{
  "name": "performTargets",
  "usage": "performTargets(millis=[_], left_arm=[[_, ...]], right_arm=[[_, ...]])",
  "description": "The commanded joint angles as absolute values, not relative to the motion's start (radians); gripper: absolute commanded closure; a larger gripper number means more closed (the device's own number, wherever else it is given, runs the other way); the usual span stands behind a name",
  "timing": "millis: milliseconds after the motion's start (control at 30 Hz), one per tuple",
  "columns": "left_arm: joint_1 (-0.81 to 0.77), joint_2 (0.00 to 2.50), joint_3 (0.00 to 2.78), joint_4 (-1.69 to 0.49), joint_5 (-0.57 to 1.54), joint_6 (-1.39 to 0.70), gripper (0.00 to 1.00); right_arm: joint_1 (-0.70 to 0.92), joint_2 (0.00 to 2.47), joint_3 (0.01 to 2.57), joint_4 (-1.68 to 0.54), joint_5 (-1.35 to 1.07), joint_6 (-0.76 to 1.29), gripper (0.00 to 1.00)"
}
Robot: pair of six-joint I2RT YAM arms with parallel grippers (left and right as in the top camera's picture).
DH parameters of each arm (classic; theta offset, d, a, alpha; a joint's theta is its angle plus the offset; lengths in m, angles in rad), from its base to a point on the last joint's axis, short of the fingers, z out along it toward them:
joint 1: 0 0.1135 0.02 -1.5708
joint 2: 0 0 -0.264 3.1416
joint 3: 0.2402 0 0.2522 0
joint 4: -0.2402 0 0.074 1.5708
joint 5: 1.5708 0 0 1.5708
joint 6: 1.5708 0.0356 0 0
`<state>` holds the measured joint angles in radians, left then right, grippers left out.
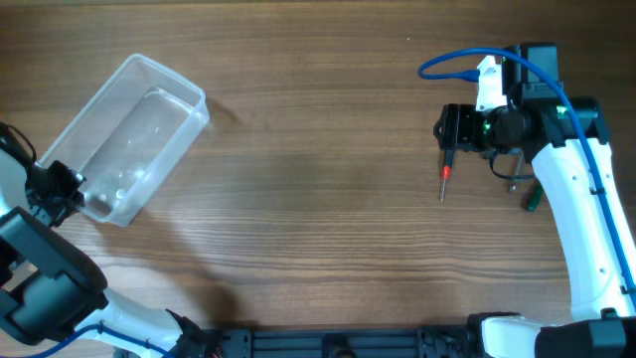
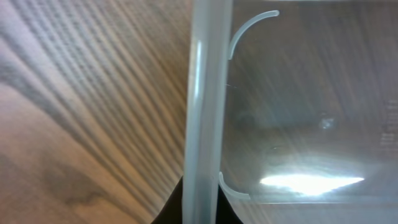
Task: Pack container
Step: 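Push the clear container to table center with the left gripper, then lower the right gripper onto the black-orange screwdriver and grasp it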
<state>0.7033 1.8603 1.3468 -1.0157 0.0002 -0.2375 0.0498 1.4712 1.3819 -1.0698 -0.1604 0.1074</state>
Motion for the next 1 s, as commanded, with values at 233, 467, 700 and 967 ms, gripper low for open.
performTargets(millis=[233,467,700,967], left_arm=[[0.477,1.629,1.367,-0.999,0.145,-0.129,0.96],[0.063,1.525,1.367,-1.006,0.144,-0.105,0.96],[-0.216,1.653,1.36,-1.002,0.07,-0.108,0.96],[-0.213,1.785,1.36,-0.991,0.051,-0.108,0.96]], right_arm=[[0.051,1.436,1.406,-1.044,0.02,0.2,0.09],[-0.007,1.353,1.406,-1.01,0.034,0.264,0.02],[-0.026,1.342,1.406,-1.057,0.034,0.234,0.0],[-0.026,1.342,1.406,-1.087,0.034,0.205,0.0]])
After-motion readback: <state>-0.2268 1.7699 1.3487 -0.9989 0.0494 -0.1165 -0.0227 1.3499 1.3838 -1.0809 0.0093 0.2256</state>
